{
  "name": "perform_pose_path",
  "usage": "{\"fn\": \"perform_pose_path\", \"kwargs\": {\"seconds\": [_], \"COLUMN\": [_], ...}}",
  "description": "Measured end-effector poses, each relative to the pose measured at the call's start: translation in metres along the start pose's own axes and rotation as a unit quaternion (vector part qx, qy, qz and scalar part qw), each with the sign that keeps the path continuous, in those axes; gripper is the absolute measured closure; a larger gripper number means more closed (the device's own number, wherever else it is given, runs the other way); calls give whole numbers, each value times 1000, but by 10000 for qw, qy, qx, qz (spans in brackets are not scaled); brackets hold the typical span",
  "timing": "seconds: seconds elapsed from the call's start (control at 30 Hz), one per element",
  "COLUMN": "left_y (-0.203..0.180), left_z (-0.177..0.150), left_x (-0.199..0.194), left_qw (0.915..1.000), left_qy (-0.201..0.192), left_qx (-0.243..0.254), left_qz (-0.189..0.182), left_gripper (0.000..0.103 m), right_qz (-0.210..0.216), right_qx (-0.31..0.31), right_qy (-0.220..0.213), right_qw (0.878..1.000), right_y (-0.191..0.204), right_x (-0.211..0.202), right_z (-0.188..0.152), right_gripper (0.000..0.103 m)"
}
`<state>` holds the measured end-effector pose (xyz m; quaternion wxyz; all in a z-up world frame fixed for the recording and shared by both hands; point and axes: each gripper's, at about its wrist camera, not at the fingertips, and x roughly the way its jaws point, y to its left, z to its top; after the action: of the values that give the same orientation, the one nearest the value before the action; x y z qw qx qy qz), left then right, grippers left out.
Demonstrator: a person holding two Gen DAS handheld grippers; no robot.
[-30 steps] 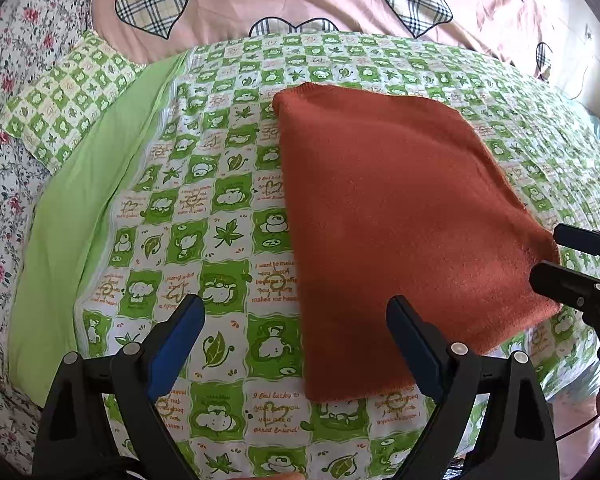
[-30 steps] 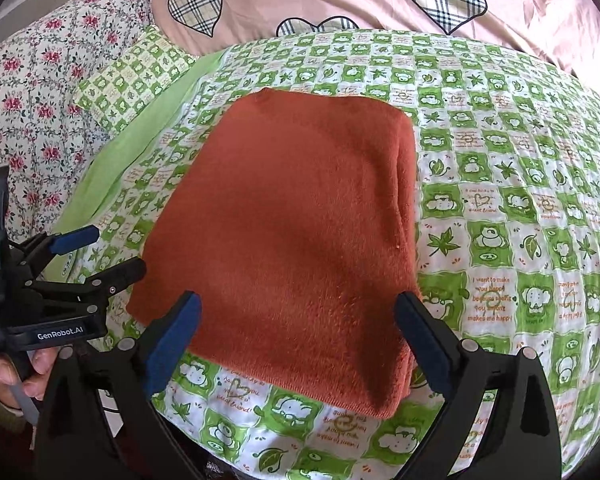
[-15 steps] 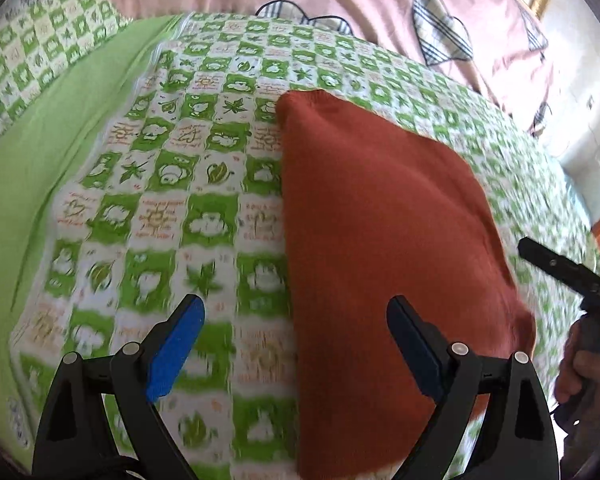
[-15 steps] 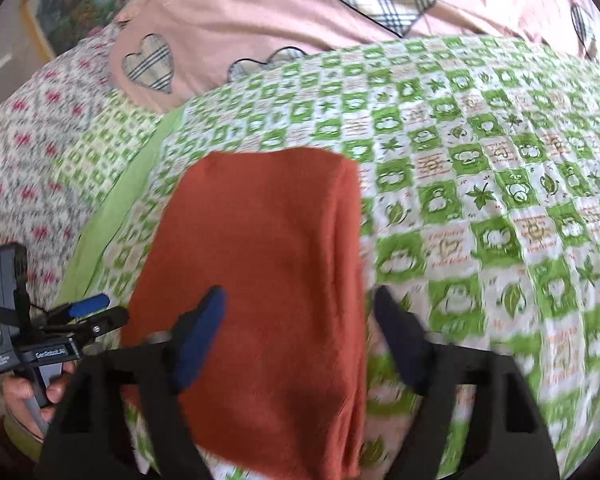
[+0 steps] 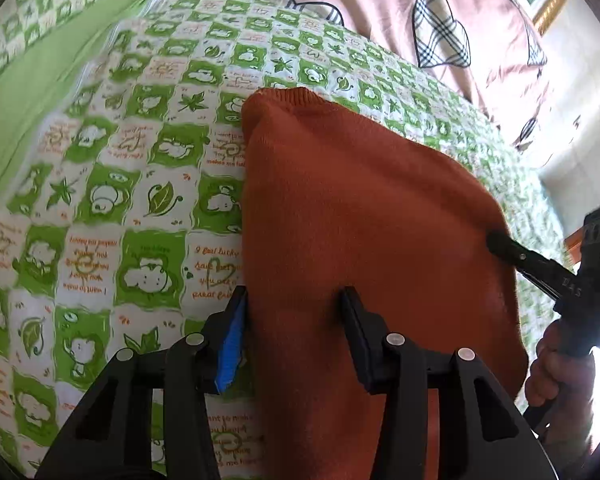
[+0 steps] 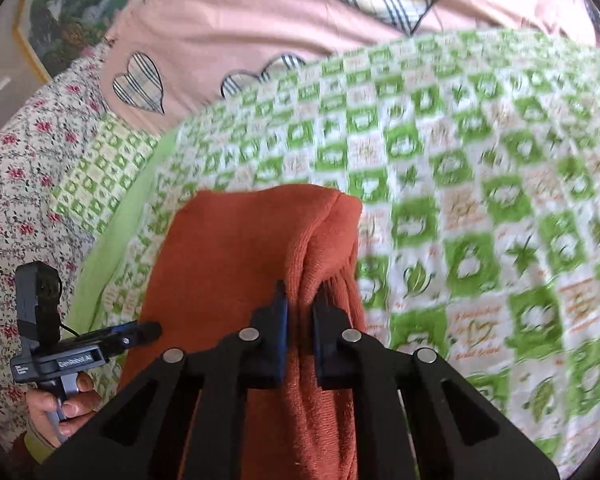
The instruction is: Fold small clothes
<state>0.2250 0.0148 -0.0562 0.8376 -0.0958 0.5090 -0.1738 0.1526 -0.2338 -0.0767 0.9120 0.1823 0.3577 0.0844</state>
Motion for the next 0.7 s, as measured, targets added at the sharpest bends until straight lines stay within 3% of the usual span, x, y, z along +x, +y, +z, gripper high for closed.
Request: {"fn": "perform_pose_path", "kwargs": {"seconds": [0.1, 0.27, 0.4, 0.53, 0.63, 0.7], "left_y": [1, 3, -4, -20, -25, -20], "left_z": [0, -5, -18, -36, -42, -44], "left_x": [3, -1, -10, -10, -14, -17], "left_qw": [10000, 9998, 9997, 9995, 9989, 9993], "left_qy": [10, 21, 42, 113, 58, 99], "left_qx": [-8, -90, -41, 162, 280, 172], "left_qz": [-18, 203, 240, 258, 377, 306], "left_gripper": [56, 46, 46, 46, 46, 45], "right_qz": [-131, -246, -369, -860, -939, -871], "right_qx": [120, 54, 35, -358, -213, -20], "right_qy": [416, 343, 285, 313, 256, 265], "right_qw": [9990, 9991, 9989, 9952, 9950, 9958], "right_y": [-15, -13, -11, -7, -11, -12], "right_x": [32, 32, 25, 33, 29, 22], "right_z": [-11, -10, -10, -12, -13, -15], "right_gripper": [92, 91, 91, 91, 91, 85]}}
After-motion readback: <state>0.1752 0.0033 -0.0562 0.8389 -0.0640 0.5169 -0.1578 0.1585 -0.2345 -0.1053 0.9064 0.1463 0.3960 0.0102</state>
